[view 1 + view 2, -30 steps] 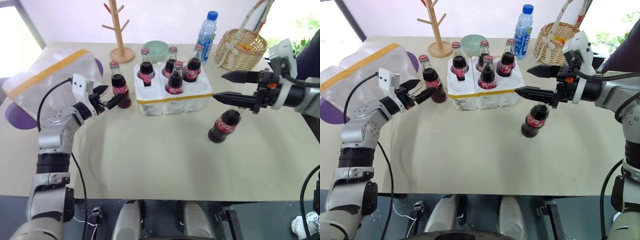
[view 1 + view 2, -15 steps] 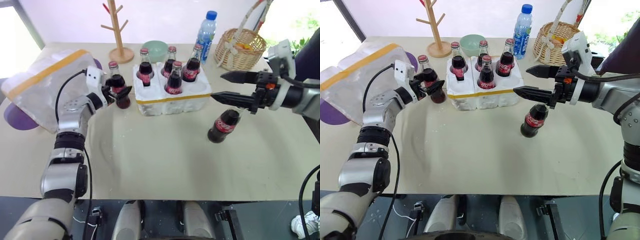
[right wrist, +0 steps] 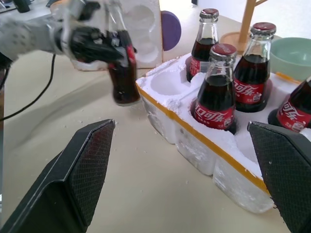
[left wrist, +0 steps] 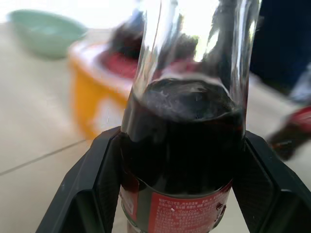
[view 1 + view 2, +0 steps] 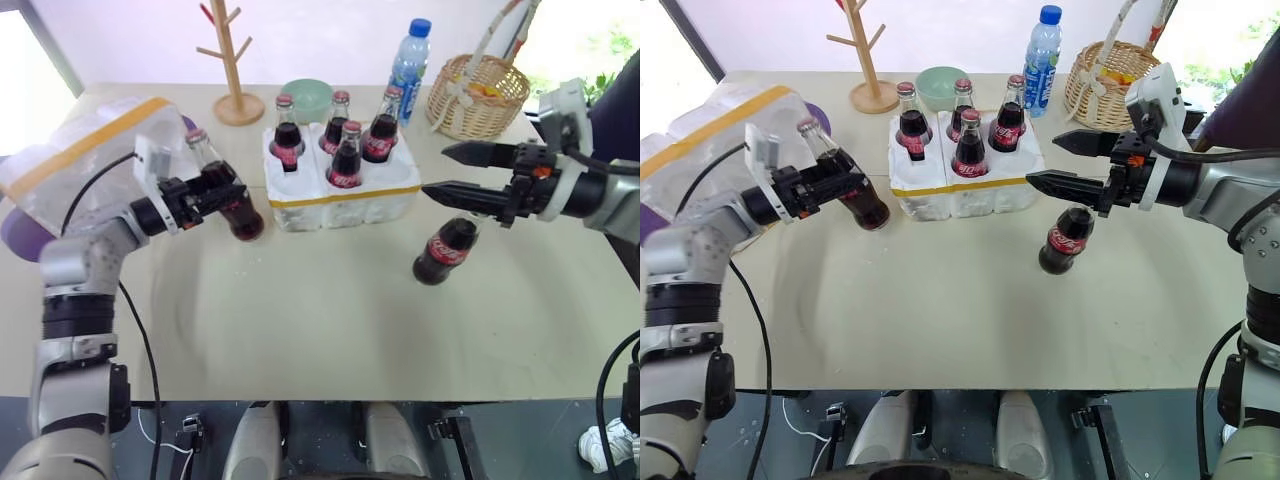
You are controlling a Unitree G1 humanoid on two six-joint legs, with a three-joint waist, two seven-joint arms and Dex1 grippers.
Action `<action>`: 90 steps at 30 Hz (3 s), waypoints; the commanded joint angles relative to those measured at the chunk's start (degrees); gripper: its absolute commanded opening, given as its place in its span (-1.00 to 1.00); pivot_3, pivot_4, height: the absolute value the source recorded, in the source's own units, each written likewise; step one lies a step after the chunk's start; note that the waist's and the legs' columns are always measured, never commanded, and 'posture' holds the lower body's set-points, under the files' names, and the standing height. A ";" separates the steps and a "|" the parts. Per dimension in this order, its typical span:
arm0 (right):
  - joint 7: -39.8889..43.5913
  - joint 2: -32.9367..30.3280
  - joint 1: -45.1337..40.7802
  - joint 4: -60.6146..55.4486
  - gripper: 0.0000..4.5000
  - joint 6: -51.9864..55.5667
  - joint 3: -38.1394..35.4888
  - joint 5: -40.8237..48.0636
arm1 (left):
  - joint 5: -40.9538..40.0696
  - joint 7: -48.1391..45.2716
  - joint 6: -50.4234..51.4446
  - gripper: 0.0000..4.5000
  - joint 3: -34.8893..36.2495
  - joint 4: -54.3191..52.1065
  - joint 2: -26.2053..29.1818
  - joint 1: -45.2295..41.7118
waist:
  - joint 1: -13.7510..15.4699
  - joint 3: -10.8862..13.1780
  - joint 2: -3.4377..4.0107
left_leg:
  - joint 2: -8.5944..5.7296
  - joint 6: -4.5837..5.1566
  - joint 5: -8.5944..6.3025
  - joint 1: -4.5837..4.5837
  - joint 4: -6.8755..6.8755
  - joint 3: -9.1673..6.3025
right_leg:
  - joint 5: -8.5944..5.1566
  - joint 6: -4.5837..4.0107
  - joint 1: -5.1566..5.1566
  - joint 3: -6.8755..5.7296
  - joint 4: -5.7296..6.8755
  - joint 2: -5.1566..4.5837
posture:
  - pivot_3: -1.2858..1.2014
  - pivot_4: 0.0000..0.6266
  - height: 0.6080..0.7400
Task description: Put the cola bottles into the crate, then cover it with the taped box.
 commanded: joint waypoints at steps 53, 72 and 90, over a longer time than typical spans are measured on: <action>-10.68 13.26 51.05 -29.20 1.00 2.85 -38.68 5.88 | 1.08 -12.91 -0.52 0.97 -17.36 -19.17 0.79 -0.95 | 0.67 -0.21 0.00 | -0.03 -0.08 0.03 0.84 0.04 -0.02 | -0.15 -0.30 0.89 0.08 -0.23 0.01 | 0.03 -0.52 1.00; -19.70 22.27 36.88 -10.13 1.00 -14.74 -11.24 -8.87 | 4.32 -7.17 -3.88 0.97 -18.18 -16.14 -6.61 -1.71 | 0.76 -0.21 0.05 | -0.05 0.00 -0.01 0.86 -0.17 -0.05 | -0.21 -0.35 0.85 0.08 -0.22 0.04 | 0.03 -0.52 1.00; -16.81 18.44 16.75 -4.78 0.23 -12.98 -10.54 -0.93 | 5.33 -5.43 -4.98 1.00 -16.60 -14.88 -5.72 -1.88 | -0.26 0.09 0.52 | -0.05 0.01 0.01 0.64 -0.15 0.13 | -0.18 -0.31 0.50 0.23 -0.18 0.04 | 0.03 -0.52 1.00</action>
